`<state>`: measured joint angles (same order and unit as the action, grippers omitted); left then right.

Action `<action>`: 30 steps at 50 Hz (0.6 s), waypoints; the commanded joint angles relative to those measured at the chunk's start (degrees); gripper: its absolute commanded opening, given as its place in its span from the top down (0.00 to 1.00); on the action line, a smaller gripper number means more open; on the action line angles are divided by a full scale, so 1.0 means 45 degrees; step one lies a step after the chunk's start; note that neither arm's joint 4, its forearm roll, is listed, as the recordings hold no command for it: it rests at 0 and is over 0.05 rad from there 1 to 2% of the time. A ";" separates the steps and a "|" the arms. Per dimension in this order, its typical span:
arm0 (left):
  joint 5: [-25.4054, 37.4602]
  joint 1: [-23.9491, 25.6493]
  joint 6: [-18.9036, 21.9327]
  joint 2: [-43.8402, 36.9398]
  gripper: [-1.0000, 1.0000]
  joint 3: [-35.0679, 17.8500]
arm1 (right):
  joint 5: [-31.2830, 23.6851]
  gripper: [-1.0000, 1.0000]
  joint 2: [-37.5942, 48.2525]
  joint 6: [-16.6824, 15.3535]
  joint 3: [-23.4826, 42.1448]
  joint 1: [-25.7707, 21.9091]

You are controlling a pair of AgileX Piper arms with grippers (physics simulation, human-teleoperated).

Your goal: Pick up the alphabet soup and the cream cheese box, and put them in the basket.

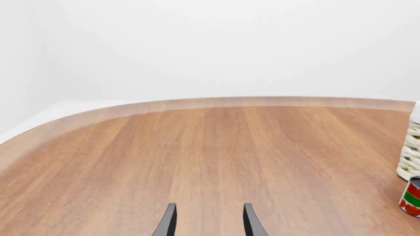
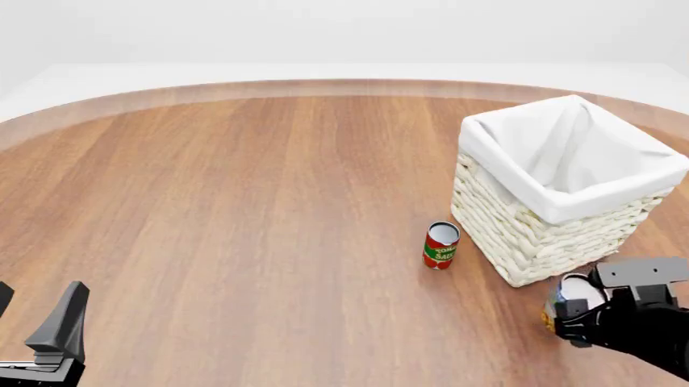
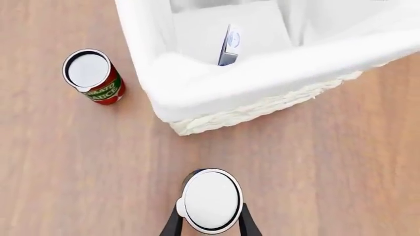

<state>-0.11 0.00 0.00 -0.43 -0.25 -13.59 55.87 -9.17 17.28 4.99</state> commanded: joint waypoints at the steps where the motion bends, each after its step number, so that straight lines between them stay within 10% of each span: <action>1: 0.0000 0.0000 0.0000 0.0000 0.00 0.0000 | -0.1229 1.00 -0.0991 -0.0067 0.0283 0.0090; 30: 0.0000 0.0000 0.0000 0.0000 0.00 0.0000 | -0.5201 1.00 -0.3799 -0.0280 0.1868 0.0331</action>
<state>-0.11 0.00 0.00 -0.43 -0.25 -31.43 42.94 -11.61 22.59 6.34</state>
